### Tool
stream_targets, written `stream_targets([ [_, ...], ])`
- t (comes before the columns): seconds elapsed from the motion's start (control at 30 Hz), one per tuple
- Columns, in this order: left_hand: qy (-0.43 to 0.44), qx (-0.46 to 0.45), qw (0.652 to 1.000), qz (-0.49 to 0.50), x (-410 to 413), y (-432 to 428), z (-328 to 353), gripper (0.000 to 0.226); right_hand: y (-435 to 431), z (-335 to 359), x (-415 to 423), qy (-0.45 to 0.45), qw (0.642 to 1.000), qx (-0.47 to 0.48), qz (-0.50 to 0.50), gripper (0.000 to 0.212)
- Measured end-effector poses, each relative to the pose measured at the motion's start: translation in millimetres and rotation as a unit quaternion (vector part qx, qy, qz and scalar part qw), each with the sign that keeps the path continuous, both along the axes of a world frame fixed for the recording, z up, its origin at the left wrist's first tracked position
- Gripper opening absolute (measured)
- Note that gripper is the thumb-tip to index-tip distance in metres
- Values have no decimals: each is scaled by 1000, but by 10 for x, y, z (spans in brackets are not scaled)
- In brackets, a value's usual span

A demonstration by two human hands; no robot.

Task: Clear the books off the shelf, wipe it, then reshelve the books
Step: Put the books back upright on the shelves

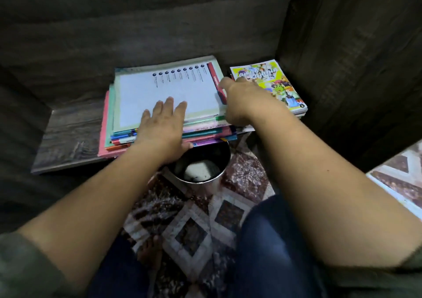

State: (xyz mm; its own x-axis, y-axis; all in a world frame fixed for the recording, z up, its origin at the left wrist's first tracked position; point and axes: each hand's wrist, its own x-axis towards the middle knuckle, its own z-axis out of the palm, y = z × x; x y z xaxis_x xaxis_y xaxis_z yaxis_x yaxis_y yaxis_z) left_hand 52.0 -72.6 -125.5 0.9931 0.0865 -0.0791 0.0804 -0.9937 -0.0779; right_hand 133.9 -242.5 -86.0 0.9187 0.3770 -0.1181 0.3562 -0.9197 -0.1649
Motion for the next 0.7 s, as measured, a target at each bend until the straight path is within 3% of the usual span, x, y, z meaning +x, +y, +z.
stream_targets([
  [0.07,3,-17,1000,19,-175,210,45,97,164,-21,-76,46,999,21,-16,59],
  [0.13,3,-24,1000,15,-342,358,32,94,267,-185,-184,36,999,1,-4,59],
  [0.23,-12,-68,998,8,-382,483,43,86,305,-393,-232,-8,999,-19,30,77],
  [0.4,-55,-130,990,-7,-210,499,106,67,269,-255,-91,36,999,4,41,87],
  [0.57,-79,-142,987,-1,-242,550,30,63,296,-160,-115,45,998,0,39,87],
  [0.7,-103,-151,983,-9,-242,600,25,56,243,-151,-31,67,996,46,35,74],
])
